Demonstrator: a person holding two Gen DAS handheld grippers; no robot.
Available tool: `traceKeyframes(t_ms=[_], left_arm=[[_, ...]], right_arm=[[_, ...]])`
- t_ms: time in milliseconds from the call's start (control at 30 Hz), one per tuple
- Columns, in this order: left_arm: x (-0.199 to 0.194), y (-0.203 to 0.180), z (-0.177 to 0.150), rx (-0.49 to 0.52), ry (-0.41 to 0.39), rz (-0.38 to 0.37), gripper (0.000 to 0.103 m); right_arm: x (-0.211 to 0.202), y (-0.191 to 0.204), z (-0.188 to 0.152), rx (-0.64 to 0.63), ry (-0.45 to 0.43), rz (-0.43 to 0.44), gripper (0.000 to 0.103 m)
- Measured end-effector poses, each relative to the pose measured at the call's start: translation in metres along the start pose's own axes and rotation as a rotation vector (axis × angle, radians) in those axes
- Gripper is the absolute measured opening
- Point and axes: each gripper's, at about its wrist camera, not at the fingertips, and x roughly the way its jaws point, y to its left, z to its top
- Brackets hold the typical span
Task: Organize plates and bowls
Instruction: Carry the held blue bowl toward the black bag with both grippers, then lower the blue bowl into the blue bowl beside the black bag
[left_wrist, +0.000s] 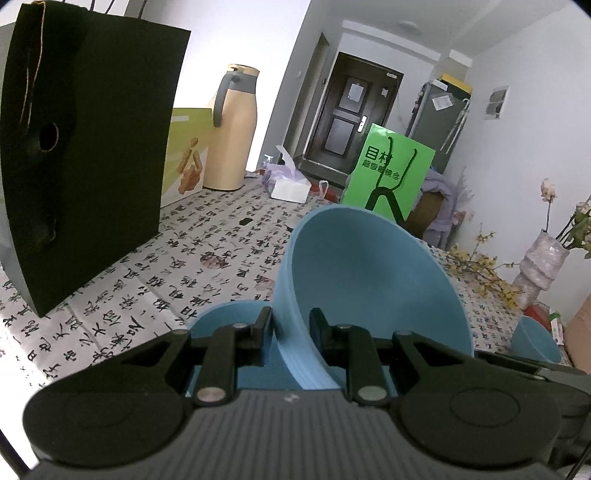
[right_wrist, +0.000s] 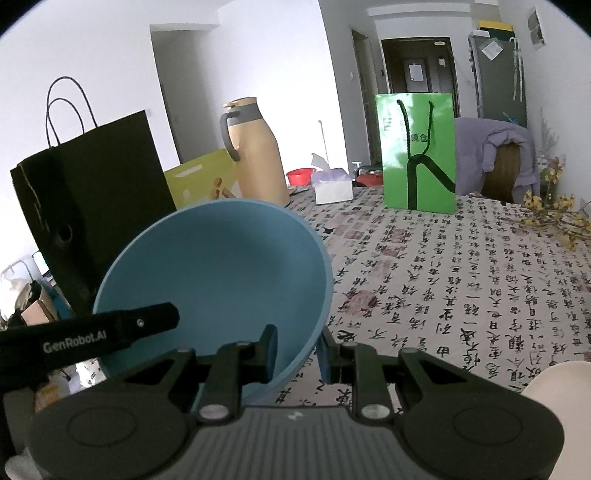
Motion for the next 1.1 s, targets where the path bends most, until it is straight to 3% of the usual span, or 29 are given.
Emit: traceKeyframes(t_ms=[1100], left_arm=[[0.014, 0.029, -0.006, -0.038, 0.048, 0.049, 0.021]], right_arm=[[0.040, 0.013, -0.003, -0.016, 0.089, 0.035, 0.022]])
